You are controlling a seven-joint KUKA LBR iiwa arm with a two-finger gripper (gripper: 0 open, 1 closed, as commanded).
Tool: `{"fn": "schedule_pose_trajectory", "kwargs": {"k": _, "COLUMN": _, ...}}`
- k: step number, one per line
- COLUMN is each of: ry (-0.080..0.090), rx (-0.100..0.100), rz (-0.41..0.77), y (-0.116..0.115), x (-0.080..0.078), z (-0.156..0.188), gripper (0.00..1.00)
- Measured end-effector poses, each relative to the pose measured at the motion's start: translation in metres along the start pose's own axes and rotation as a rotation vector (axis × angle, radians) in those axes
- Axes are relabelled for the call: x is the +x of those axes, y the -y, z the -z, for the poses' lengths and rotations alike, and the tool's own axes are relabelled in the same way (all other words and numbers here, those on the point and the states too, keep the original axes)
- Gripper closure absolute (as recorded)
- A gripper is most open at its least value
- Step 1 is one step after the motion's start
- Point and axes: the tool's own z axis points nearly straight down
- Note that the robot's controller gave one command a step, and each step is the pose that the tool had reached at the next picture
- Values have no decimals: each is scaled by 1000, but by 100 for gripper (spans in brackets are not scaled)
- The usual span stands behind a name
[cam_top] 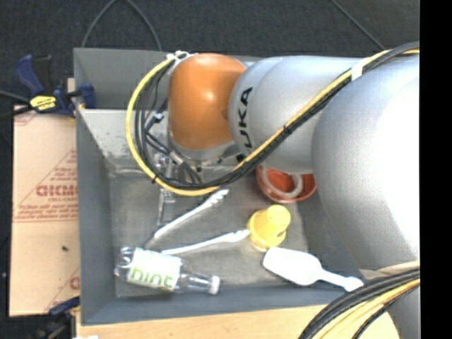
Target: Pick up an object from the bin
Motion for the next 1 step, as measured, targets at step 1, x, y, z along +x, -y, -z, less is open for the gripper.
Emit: {"fn": "schedule_pose_trajectory", "kwargs": {"k": 1, "ry": 0, "rx": 0, "rz": 0, "y": 0, "x": 0, "z": 0, "gripper": 0}}
